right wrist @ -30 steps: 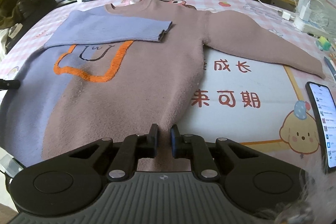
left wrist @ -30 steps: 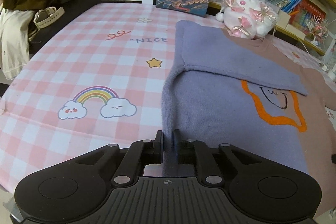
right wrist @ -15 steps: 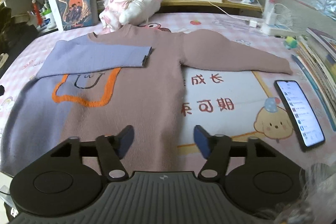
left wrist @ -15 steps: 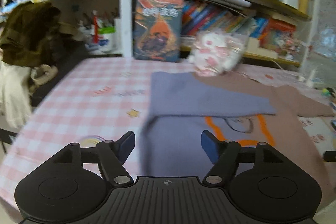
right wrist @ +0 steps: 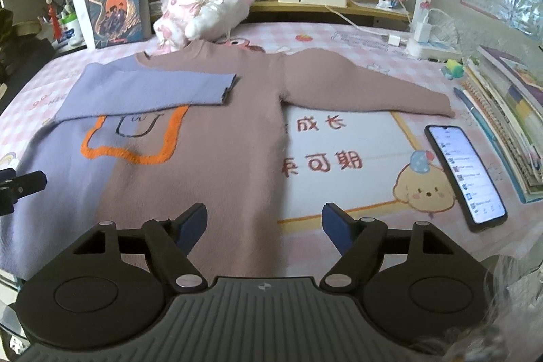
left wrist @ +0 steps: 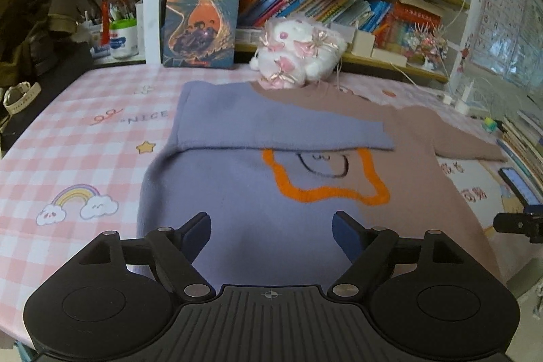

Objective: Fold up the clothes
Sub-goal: 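Reach the right gripper to the pink sleeve cuff and grasp it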

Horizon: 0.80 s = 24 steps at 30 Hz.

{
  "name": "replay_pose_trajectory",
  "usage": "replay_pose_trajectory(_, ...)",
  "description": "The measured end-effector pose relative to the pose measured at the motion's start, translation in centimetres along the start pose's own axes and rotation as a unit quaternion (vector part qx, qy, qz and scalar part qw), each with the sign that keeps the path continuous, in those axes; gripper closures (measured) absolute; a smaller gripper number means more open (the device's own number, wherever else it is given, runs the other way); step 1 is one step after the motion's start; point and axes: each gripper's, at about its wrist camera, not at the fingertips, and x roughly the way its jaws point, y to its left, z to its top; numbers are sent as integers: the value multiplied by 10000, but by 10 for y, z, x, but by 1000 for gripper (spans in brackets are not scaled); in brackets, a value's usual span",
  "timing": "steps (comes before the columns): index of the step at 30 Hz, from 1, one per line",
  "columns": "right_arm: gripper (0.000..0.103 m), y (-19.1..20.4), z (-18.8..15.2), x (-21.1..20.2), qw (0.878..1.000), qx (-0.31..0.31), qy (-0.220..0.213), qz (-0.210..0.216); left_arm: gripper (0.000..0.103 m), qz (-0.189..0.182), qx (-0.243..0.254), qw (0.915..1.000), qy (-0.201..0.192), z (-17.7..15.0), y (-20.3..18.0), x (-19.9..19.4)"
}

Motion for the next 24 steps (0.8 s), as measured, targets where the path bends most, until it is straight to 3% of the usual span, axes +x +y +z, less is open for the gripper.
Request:
replay_pose_trajectory(12,29,-36,31,21,9993,-22,-160,348,21,378,-16,9992,94,11,-40,18)
replay_pose_trajectory(24,26,-140,85,77,9984,116,4,550,21,1157,-339,9916,462,8,-106,36)
